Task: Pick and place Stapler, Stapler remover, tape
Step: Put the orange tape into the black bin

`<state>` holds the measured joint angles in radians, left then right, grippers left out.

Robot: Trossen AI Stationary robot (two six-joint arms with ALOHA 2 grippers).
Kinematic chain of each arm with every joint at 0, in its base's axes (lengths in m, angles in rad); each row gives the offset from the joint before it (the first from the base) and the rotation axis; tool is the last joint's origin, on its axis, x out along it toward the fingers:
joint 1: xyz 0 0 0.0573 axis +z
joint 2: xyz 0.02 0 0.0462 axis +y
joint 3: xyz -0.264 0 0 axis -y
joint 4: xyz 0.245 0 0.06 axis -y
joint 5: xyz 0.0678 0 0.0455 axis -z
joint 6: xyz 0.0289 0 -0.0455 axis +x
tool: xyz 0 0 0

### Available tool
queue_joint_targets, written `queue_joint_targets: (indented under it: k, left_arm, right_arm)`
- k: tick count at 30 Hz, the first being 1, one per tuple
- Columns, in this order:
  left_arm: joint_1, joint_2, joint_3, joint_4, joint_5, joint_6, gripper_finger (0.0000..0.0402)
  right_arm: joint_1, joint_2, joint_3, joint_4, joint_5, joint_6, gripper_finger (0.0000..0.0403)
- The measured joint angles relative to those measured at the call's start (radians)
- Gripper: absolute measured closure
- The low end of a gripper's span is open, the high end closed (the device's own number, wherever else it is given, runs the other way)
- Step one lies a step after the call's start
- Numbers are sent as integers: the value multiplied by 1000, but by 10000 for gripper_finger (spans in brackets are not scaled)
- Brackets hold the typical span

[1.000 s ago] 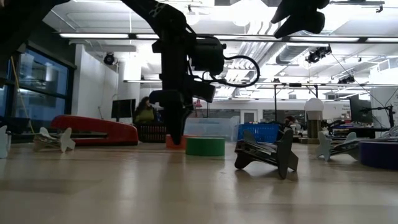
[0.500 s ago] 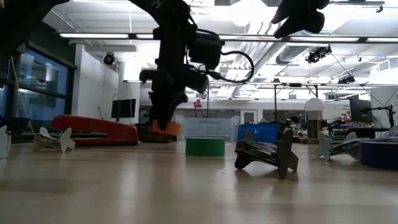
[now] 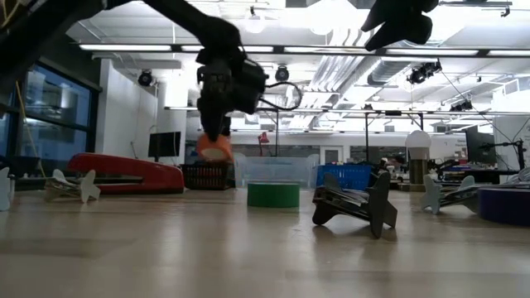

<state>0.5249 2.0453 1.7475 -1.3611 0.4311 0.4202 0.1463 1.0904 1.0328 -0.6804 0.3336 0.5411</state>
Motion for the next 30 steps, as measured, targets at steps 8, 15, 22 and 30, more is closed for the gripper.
queue_joint_targets:
  k: [8,15,22,30]
  left_arm:
    - [182,0,62,-57,122,74,371]
    - [300,0,75,-49,324,99,371]
    - [372,18,75,-50,365,71,371]
    - [378,20,30,-25,344,47,371]
  right_arm:
    - [0,0,0,0,17,0,183]
    - [0,0,0,0,56,1,183]
    - [-1,0,0,4,89,1,183]
    - [-1,0,0,4,113,10,183]
